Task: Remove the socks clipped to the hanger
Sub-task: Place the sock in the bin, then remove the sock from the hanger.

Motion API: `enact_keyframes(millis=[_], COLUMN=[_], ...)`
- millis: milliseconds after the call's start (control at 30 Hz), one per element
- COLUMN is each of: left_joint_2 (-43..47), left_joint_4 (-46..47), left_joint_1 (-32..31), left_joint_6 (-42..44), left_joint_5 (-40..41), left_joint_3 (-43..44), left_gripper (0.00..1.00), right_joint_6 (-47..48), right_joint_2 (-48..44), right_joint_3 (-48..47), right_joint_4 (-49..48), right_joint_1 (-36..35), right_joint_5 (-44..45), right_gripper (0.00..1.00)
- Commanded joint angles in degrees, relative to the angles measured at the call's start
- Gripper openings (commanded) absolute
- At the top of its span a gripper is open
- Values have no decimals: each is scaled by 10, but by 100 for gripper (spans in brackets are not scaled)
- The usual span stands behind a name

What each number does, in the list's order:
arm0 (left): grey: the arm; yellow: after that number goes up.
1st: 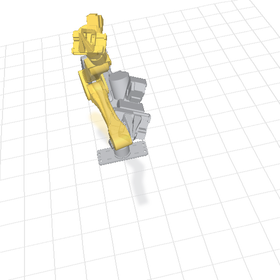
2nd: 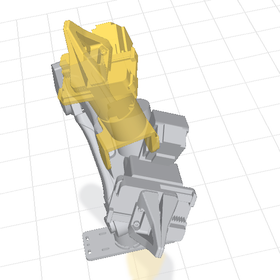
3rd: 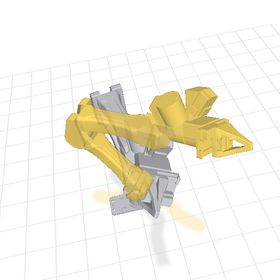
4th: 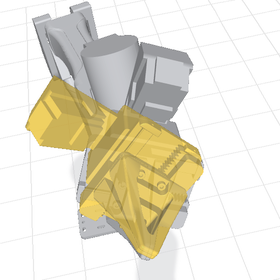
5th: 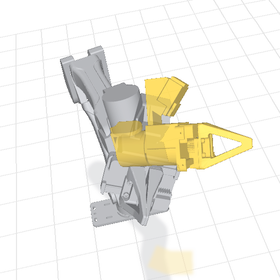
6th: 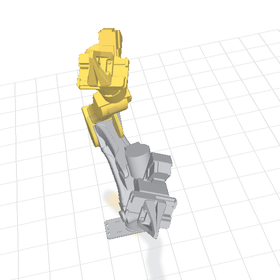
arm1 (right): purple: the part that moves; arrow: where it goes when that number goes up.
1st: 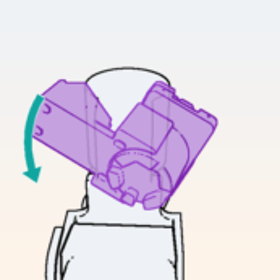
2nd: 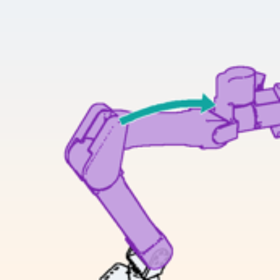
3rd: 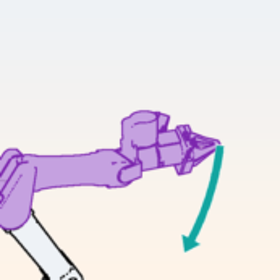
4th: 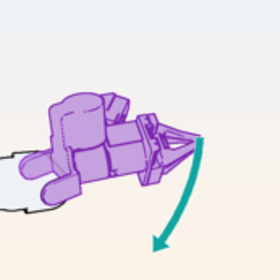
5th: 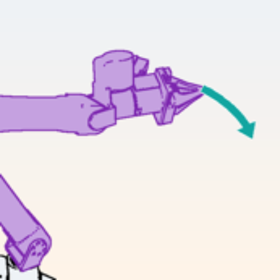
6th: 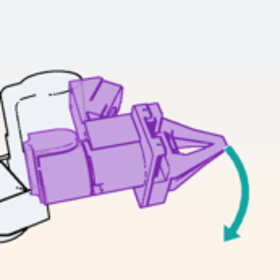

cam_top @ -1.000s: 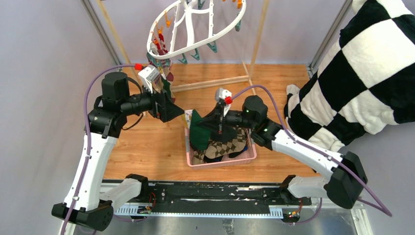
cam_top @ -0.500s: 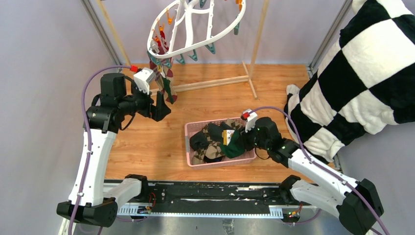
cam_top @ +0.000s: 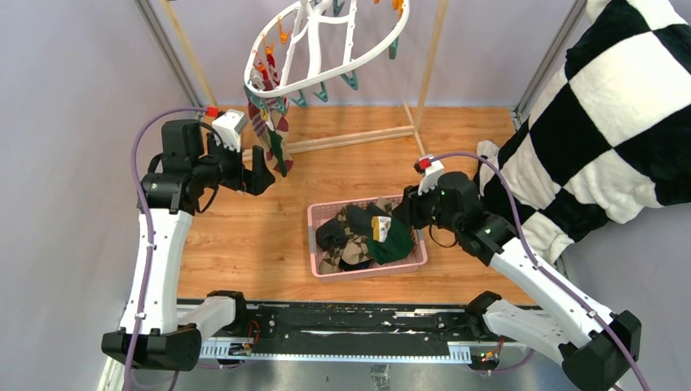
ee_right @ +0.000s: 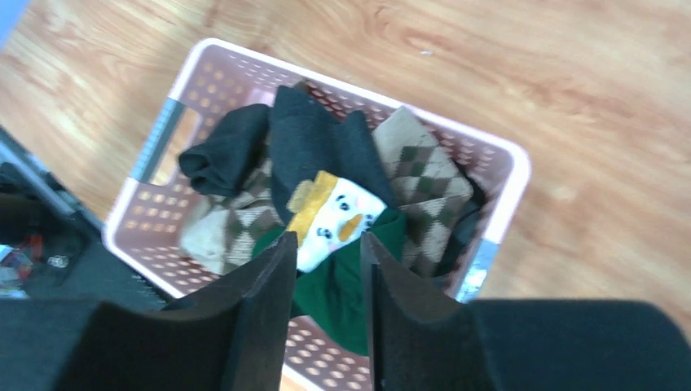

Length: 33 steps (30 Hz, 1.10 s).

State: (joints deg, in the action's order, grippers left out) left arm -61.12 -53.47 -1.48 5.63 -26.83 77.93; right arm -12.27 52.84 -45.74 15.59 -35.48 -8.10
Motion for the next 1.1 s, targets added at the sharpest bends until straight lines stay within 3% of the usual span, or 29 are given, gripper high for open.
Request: enact_keyframes(millis=[0, 100, 233, 333, 433, 500, 600, 733, 867, 1067], left_joint_2=[-8, -14, -25, -32, -27, -22, -22, -20, -23, -34], left_joint_4=[-8, -8, -8, -3, 46, 83, 100, 84, 56, 42], left_joint_1=[34, 66, 117, 134, 134, 134, 134, 136, 140, 155], left_joint_6=[-3, -5, -2, 11, -15, -41, -53, -49, -24, -17], left_joint_5=[-25, -45, -84, -110, -148, -163, -152, -129, -106, -108], left_joint_3=[-1, 2, 3, -2, -33, -49, -48, -32, -20, -14], left_gripper=[100, 100, 100, 100, 100, 100, 100, 100, 100, 100], right_joint_6=[-88, -138, -148, -120, -93, -47, -1, 37, 65, 91], right_joint_2=[1, 13, 56, 93, 101, 90, 96, 172, 293, 493], right_joint_3=[39, 93, 131, 122, 94, 57, -20, -107, -207, -358], right_joint_4=[9, -49, -110, -117, -118, -120, -143, -206, -268, -375], right_joint_1=[16, 21, 22, 21, 5, -33, -69, -97, -112, -129], right_joint_5=[-80, -107, -94, -56, 2, 54, 102, 104, 58, -45], right_gripper=[30, 16, 7, 3, 5, 12, 39, 61, 71, 74])
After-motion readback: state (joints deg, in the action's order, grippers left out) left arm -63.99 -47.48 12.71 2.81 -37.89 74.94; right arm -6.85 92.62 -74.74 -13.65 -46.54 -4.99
